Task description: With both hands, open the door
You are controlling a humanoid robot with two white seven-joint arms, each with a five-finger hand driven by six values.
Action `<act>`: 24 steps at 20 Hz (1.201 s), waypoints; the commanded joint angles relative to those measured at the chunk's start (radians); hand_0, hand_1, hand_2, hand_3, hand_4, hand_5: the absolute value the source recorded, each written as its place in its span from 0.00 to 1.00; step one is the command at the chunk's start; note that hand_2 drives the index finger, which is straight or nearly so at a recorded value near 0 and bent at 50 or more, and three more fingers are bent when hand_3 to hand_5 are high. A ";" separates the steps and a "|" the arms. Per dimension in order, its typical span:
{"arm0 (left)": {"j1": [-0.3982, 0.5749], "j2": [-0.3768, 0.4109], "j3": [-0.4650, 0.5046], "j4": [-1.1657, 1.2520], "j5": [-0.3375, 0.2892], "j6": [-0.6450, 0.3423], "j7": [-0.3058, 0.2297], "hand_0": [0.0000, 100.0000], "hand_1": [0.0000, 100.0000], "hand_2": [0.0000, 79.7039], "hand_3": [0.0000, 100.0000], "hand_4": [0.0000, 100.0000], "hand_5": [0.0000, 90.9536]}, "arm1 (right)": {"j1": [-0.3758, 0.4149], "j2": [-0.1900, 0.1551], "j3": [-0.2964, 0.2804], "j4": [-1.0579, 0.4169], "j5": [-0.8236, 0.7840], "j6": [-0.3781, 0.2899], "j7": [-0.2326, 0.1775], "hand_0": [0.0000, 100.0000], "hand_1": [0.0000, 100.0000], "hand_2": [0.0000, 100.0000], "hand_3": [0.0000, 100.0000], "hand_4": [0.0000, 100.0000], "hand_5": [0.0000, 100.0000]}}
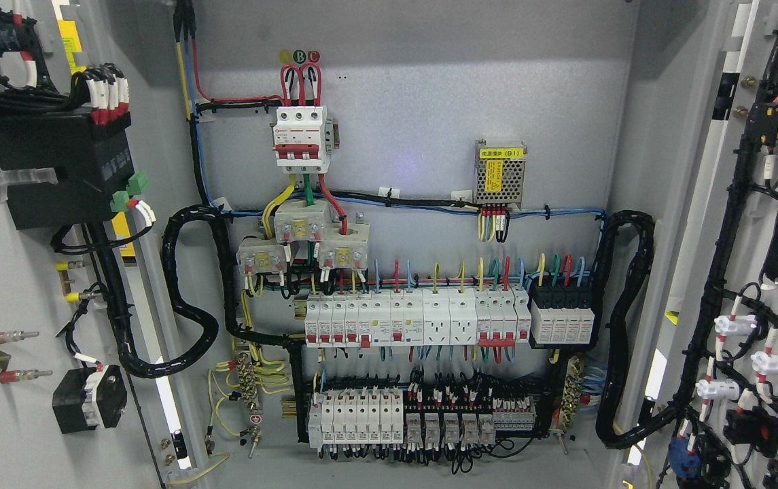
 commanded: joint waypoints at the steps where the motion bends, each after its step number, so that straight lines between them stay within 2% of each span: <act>1: 0.012 0.017 0.094 -0.383 -0.004 0.001 -0.058 0.24 0.22 0.16 0.20 0.04 0.00 | 0.135 -0.051 -0.146 -0.173 -0.007 -0.080 -0.049 0.21 0.11 0.00 0.00 0.00 0.00; 3: 0.011 0.018 0.095 -0.424 -0.006 0.001 -0.085 0.23 0.22 0.16 0.20 0.04 0.00 | 0.153 -0.050 -0.160 -0.176 -0.039 -0.126 -0.086 0.21 0.11 0.00 0.00 0.00 0.00; 5: 0.006 0.018 0.098 -0.463 -0.006 -0.019 -0.102 0.21 0.22 0.17 0.21 0.04 0.00 | 0.175 -0.053 -0.174 -0.178 -0.043 -0.193 -0.098 0.21 0.11 0.00 0.00 0.00 0.00; 8: 0.003 0.018 0.127 -0.486 -0.006 -0.129 -0.107 0.20 0.21 0.17 0.21 0.04 0.00 | 0.181 -0.091 -0.183 -0.178 -0.043 -0.277 -0.100 0.21 0.11 0.00 0.00 0.00 0.00; 11: 0.003 0.017 0.179 -0.518 -0.004 -0.189 -0.156 0.18 0.19 0.17 0.20 0.04 0.00 | 0.181 -0.119 -0.217 -0.178 -0.044 -0.351 -0.121 0.21 0.11 0.00 0.00 0.00 0.00; 14: -0.003 0.014 0.232 -0.529 0.006 -0.219 -0.194 0.12 0.17 0.18 0.20 0.04 0.00 | 0.170 -0.131 -0.244 -0.178 -0.047 -0.362 -0.205 0.21 0.11 0.00 0.00 0.00 0.00; 16: -0.006 0.012 0.253 -0.532 0.020 -0.229 -0.206 0.09 0.17 0.19 0.20 0.04 0.00 | 0.164 -0.140 -0.249 -0.179 -0.047 -0.365 -0.268 0.21 0.11 0.00 0.00 0.00 0.00; 17: -0.017 0.012 0.262 -0.532 0.037 -0.229 -0.206 0.08 0.16 0.19 0.20 0.04 0.00 | 0.156 -0.143 -0.249 -0.179 -0.047 -0.368 -0.287 0.21 0.11 0.00 0.00 0.00 0.00; 20: -0.052 0.017 0.284 -0.532 0.080 -0.223 -0.206 0.06 0.17 0.19 0.20 0.03 0.00 | 0.140 -0.159 -0.246 -0.179 -0.046 -0.380 -0.293 0.21 0.11 0.00 0.00 0.00 0.00; 24: -0.069 0.017 0.284 -0.532 0.085 -0.205 -0.206 0.05 0.17 0.19 0.19 0.03 0.00 | 0.117 -0.191 -0.247 -0.179 -0.046 -0.394 -0.293 0.21 0.11 0.00 0.00 0.00 0.00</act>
